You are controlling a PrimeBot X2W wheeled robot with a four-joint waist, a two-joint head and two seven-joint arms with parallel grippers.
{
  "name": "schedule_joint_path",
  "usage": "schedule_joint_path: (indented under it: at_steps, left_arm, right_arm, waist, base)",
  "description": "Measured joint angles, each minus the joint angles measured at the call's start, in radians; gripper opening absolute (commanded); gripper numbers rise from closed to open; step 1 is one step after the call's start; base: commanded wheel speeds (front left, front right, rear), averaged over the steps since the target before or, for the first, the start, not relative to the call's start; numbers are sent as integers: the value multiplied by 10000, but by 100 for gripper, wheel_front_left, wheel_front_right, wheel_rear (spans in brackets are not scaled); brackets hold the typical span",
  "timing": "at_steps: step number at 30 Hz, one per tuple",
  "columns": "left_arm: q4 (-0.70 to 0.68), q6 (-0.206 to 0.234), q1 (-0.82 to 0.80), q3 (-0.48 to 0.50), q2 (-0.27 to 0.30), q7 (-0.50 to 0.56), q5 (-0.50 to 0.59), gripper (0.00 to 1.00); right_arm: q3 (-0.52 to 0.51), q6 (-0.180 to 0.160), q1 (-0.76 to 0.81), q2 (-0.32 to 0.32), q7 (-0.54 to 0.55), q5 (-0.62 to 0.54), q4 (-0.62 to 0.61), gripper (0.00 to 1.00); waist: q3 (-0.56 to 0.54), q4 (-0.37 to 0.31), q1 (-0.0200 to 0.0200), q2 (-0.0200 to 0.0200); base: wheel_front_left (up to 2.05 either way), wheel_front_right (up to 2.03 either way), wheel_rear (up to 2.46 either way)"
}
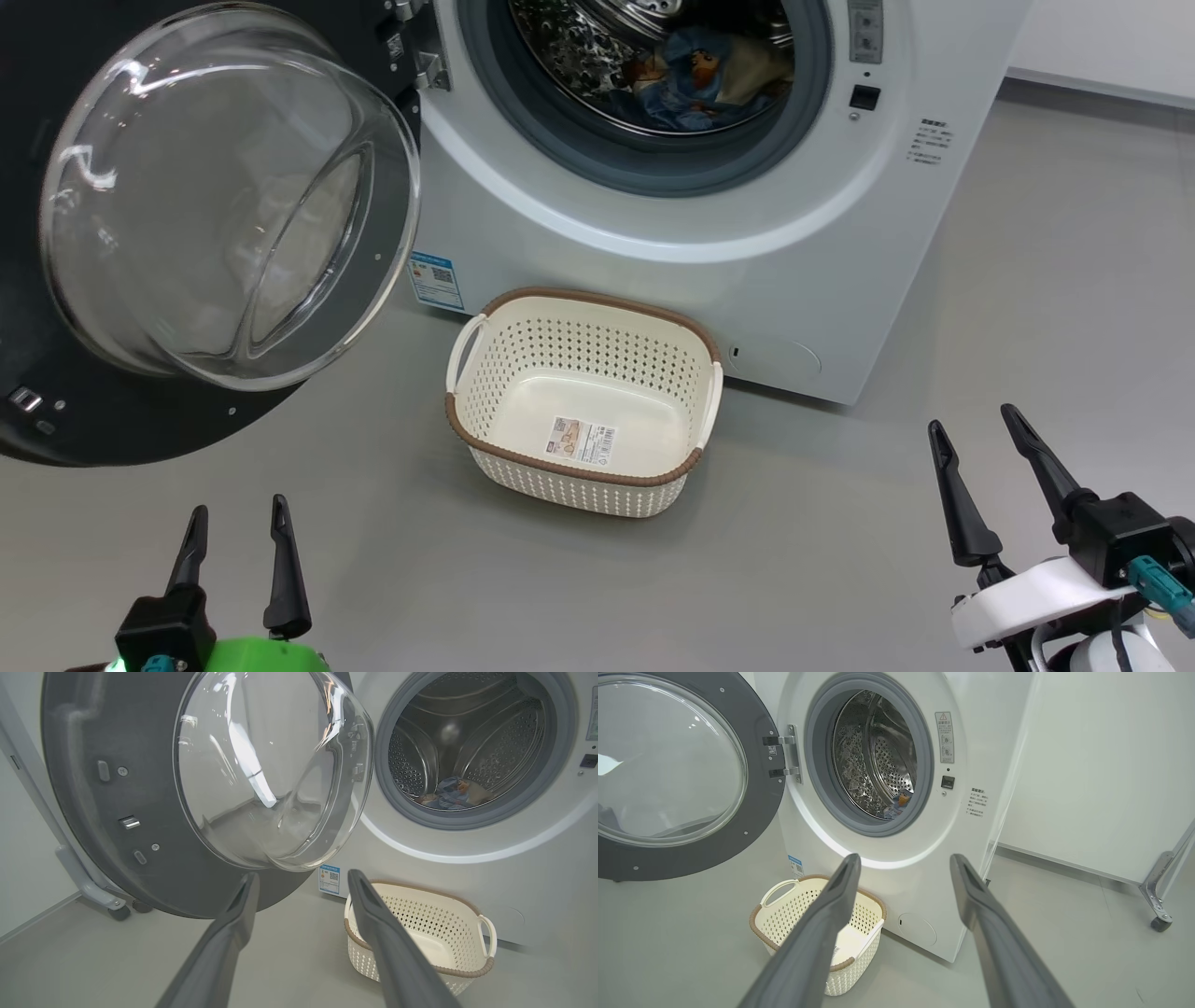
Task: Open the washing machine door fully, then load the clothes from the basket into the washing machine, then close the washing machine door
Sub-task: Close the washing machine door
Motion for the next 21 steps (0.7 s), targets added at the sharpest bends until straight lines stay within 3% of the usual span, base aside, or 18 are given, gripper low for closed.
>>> schedule_joint_path:
  at_steps: [14, 21]
  left_arm:
    - [-123, 75, 3, -13, 2, 0, -138, 100]
    - [-295, 155, 20, 199, 10, 0, -226, 100]
  right_arm:
    - [194, 0, -121, -113, 0, 0, -8, 100]
    - [642, 0, -379, -146, -2, -2, 4, 100]
  waist:
    - [-72, 1521, 0, 0]
    - [-23, 1968, 0, 0]
  base:
    - [0, 0, 0]
    - [0, 0, 0]
